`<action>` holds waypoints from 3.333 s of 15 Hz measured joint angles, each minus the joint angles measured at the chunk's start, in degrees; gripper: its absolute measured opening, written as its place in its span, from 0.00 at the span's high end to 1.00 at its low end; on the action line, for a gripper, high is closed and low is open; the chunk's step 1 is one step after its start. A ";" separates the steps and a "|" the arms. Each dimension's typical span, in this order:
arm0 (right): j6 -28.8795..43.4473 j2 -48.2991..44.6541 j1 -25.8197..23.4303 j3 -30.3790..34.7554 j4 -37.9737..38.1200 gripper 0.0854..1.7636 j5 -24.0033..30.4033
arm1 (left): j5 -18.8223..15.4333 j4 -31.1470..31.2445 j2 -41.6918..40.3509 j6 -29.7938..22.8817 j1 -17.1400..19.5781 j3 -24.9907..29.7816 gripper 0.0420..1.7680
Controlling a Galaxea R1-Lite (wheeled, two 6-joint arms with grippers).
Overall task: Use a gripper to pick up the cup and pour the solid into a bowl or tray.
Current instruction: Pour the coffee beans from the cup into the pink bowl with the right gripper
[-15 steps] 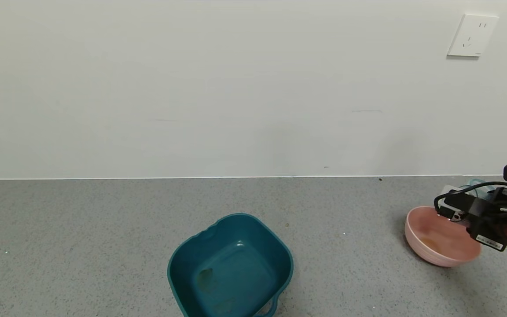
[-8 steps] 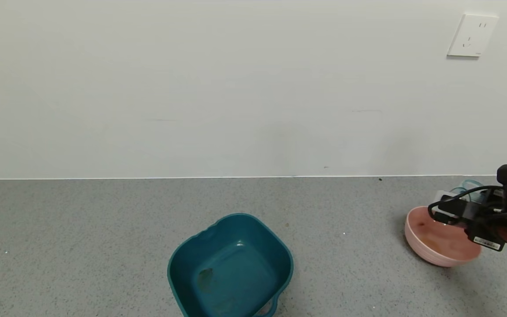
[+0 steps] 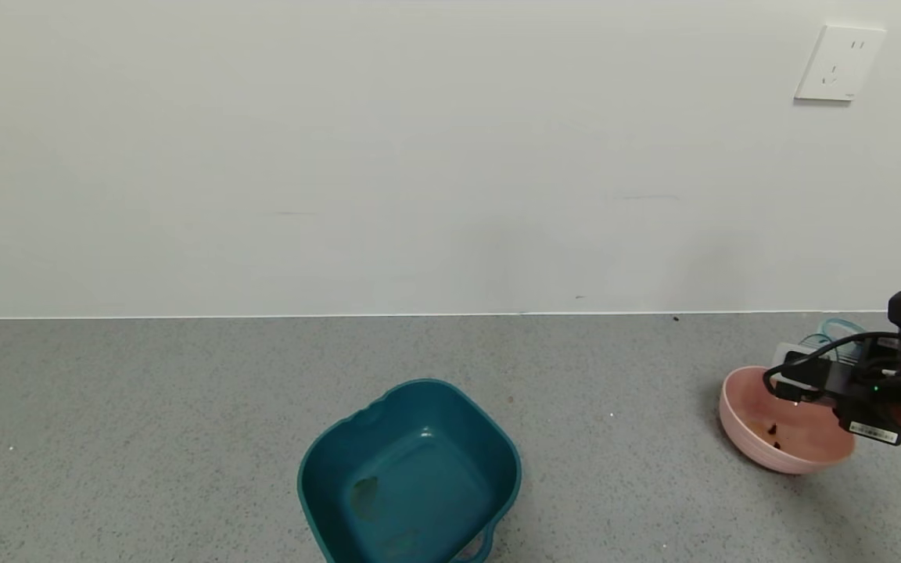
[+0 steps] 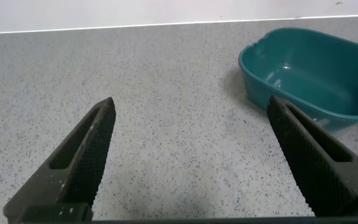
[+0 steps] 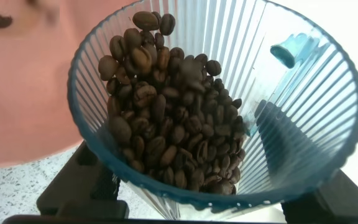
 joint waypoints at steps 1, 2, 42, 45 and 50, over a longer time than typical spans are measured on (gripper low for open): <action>-0.87 0.00 0.00 0.09 -0.02 0.23 -0.02 | 0.00 -0.02 0.00 0.00 0.00 0.00 0.01; -1.85 -0.01 -0.06 0.11 -0.07 0.23 0.00 | 0.00 -0.02 0.00 0.00 0.00 0.00 0.01; -24.87 1.23 1.82 4.07 -11.85 0.23 -0.09 | 0.00 -0.02 0.00 0.00 0.00 0.00 0.01; -25.15 1.18 1.79 4.19 -12.15 0.23 -0.04 | 0.00 -0.05 0.00 0.00 0.00 0.00 0.01; -26.70 1.04 1.18 5.16 -14.10 0.23 -0.02 | 0.00 0.00 0.00 0.00 0.00 0.00 0.01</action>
